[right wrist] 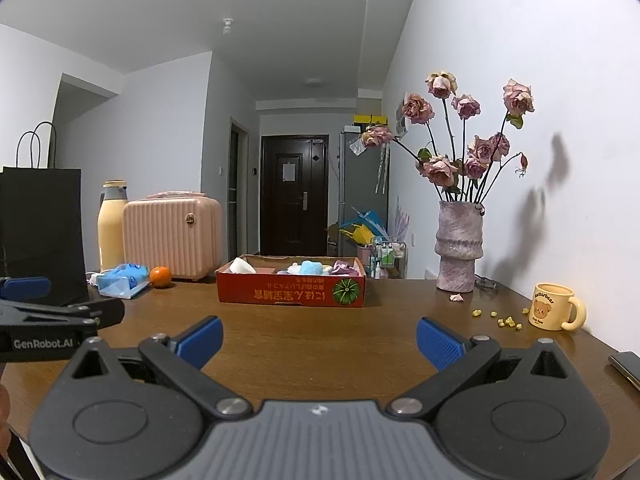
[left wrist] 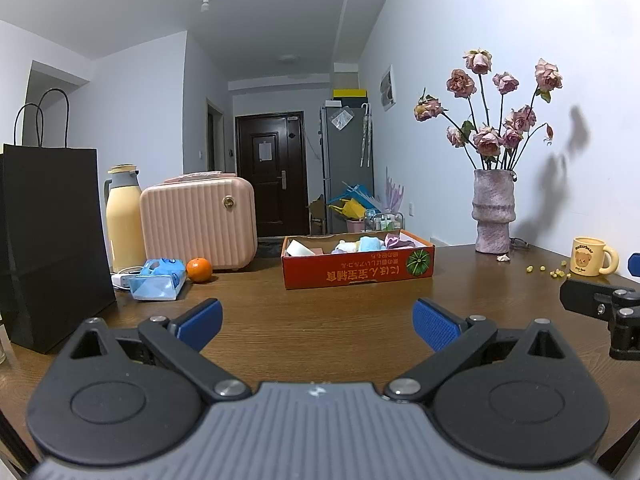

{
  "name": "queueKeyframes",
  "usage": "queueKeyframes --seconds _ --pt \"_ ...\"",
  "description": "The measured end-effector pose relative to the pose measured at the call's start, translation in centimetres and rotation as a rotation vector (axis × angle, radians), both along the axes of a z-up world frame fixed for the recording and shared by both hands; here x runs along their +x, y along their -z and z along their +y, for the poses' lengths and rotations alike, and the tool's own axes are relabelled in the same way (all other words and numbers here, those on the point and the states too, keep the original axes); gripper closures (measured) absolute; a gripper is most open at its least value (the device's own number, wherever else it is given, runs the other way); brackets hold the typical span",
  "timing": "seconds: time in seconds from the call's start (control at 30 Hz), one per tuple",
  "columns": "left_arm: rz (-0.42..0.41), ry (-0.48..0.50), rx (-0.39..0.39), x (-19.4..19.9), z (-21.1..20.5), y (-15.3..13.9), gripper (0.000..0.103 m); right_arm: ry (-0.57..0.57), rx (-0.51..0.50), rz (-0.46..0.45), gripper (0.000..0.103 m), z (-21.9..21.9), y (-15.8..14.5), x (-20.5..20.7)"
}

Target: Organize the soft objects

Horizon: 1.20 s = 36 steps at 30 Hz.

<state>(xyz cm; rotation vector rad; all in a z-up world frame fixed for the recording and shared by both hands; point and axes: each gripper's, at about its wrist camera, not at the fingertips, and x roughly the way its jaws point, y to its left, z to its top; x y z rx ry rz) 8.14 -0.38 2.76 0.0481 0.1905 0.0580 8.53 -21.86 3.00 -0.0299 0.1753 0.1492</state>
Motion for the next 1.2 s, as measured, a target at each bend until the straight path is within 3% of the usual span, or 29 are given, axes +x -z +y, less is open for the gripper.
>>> queueKeyframes --seconds 1.2 --pt "-0.006 0.001 0.006 -0.39 -0.22 0.00 0.000 0.001 -0.001 -0.002 0.000 -0.02 0.01 -0.14"
